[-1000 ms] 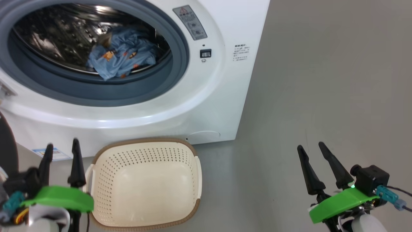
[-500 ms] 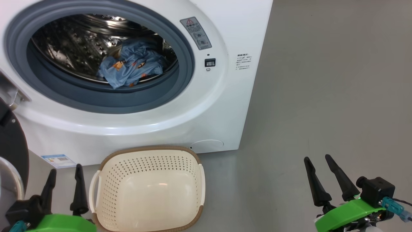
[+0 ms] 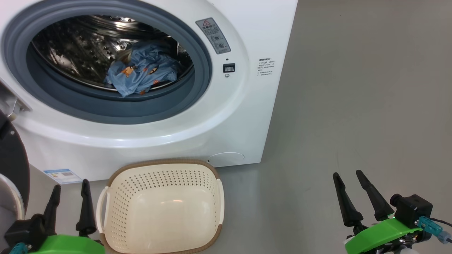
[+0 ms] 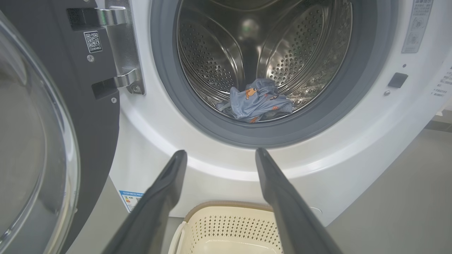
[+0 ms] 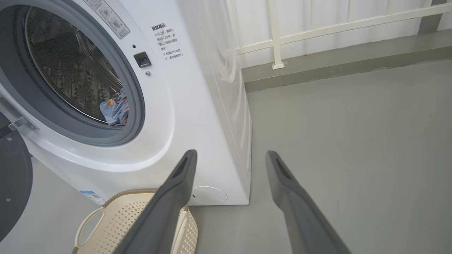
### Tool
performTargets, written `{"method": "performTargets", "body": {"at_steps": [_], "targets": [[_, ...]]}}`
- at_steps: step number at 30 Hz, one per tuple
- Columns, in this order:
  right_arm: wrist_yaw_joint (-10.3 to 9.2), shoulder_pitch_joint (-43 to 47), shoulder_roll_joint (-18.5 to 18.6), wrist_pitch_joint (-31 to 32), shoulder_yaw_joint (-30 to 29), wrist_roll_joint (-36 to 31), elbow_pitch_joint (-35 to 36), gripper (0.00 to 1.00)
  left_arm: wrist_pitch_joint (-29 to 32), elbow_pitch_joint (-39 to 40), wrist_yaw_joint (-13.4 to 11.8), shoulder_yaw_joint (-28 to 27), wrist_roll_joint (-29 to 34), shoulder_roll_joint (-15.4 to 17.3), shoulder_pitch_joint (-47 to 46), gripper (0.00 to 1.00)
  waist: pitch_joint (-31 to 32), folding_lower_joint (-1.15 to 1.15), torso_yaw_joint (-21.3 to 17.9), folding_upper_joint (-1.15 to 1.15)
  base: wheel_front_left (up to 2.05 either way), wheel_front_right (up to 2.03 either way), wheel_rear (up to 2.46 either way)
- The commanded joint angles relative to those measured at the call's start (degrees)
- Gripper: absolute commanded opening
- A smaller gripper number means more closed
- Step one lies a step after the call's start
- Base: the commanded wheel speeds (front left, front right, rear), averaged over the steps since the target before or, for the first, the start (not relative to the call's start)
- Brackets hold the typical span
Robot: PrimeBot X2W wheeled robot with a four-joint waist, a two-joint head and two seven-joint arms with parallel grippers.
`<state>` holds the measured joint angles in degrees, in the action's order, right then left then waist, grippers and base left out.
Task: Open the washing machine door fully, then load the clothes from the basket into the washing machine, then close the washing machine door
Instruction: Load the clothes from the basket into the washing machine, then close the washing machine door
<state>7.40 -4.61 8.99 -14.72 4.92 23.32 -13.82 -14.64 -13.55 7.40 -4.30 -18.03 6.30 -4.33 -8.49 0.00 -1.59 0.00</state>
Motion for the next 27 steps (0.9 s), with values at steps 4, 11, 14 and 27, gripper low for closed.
{"method": "performTargets", "body": {"at_steps": [4,11,14,27], "targets": [[0.09,-0.25,0.36,-0.28,1.56,-0.05,1.27,1.0,-0.36,1.78,0.09,-2.15,-1.11,0.94,-0.42,1.0,0.05,0.0,-0.09,0.0,0.0,0.0,0.0],[0.09,-0.43,0.28,-0.28,1.61,-0.11,1.21,1.0,-0.36,2.21,0.09,-2.66,-1.47,0.69,-0.09,1.0,-0.15,0.0,0.05,0.0,-0.38,0.38,0.0],[0.09,-0.47,0.24,-0.28,1.58,-0.14,1.19,1.0,-0.36,2.26,0.09,-2.83,-1.39,0.54,0.05,1.0,-0.13,0.0,0.11,0.0,-0.92,0.92,0.0],[0.09,-0.74,0.04,-0.28,1.55,-0.06,1.06,1.0,-0.36,2.76,0.09,-2.22,-0.99,0.9,0.26,1.0,-0.17,0.0,0.33,0.0,-1.49,1.49,0.0]]}}
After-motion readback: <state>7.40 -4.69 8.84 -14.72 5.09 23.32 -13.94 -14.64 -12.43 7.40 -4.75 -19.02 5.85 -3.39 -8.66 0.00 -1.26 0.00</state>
